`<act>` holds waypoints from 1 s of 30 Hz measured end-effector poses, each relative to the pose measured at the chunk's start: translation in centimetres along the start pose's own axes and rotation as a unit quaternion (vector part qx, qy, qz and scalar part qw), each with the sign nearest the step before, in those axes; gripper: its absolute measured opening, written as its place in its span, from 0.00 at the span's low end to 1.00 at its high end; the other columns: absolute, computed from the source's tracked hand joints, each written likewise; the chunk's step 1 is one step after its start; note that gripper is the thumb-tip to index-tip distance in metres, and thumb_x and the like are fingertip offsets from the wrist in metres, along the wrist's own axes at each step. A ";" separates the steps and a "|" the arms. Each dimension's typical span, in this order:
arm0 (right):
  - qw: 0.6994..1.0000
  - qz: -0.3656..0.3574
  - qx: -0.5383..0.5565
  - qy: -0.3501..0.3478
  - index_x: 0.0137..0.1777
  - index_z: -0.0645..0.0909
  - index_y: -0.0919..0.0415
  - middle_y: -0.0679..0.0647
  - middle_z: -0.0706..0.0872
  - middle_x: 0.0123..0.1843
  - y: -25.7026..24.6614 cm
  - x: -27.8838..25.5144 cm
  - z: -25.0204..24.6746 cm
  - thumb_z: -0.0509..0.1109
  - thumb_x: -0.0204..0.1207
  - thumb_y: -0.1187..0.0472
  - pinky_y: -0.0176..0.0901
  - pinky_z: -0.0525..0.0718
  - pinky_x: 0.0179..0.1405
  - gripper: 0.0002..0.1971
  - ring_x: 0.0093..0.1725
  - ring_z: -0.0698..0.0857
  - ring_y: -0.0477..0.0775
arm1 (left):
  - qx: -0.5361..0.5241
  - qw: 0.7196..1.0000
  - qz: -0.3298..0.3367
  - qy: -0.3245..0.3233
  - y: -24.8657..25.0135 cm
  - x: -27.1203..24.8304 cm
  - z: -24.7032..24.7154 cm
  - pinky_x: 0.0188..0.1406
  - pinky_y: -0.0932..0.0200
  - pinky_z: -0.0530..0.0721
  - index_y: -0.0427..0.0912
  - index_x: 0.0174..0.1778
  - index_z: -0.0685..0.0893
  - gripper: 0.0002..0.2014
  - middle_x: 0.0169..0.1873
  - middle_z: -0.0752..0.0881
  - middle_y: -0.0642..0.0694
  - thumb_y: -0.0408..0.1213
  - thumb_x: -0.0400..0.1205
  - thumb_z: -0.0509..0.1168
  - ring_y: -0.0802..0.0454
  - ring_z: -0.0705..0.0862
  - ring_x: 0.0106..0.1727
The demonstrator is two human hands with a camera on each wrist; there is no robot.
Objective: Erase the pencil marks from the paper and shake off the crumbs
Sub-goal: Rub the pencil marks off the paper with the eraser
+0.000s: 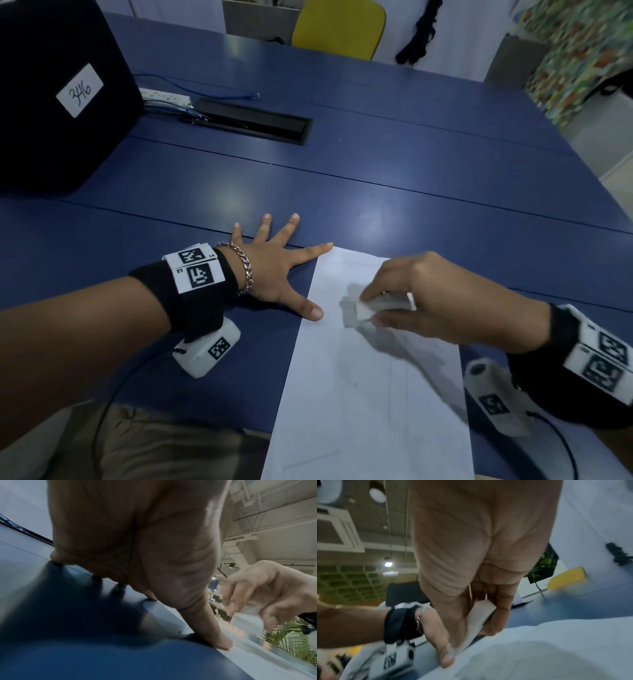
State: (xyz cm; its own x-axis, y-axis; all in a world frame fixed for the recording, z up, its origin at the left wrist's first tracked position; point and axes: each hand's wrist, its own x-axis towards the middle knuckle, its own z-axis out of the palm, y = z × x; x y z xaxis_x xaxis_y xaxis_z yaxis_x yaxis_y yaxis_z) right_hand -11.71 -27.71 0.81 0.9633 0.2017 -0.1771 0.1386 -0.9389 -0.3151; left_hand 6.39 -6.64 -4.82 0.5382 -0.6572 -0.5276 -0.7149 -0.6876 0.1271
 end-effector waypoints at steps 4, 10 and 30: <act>0.998 0.062 0.009 0.019 0.64 0.87 0.40 0.32 0.86 0.56 -1.5 -5.1 1.2 0.75 0.79 0.41 0.33 0.83 0.55 0.15 0.55 0.85 0.36 | 0.006 1.000 0.006 0.007 -0.1 -0.2 -0.1 0.79 0.12 0.35 0.91 0.77 0.32 0.60 0.89 0.24 0.54 0.92 0.55 0.62 0.30 0.28 0.89; 0.993 0.114 0.015 -0.023 0.68 0.80 0.35 0.29 0.79 0.61 -3.7 -9.6 4.8 0.64 0.81 0.35 0.30 0.82 0.54 0.18 0.57 0.84 0.37 | 0.052 0.995 0.016 0.083 -0.3 -0.5 -0.3 0.88 0.23 0.51 0.62 0.91 0.44 0.66 0.93 0.35 0.49 0.91 0.61 0.57 0.33 0.40 0.93; 0.966 0.241 -0.040 -0.078 0.51 0.82 0.31 0.28 0.85 0.47 2.7 -10.5 -1.0 0.77 0.73 0.43 0.32 0.82 0.38 0.09 0.49 0.82 0.29 | -0.116 0.961 0.252 0.021 -0.2 -9.4 2.0 0.77 0.70 0.70 0.71 0.86 0.68 0.36 0.75 0.78 0.73 0.64 0.81 0.72 0.76 0.73 0.75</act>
State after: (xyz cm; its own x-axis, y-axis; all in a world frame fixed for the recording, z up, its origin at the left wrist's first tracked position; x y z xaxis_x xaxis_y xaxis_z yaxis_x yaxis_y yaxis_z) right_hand -21.20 -32.66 2.73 0.8744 -0.2315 -0.4264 -0.2954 -0.9512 -0.0894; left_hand 0.60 0.33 -1.55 0.1716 -0.9329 -0.3165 -0.7731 -0.3266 0.5438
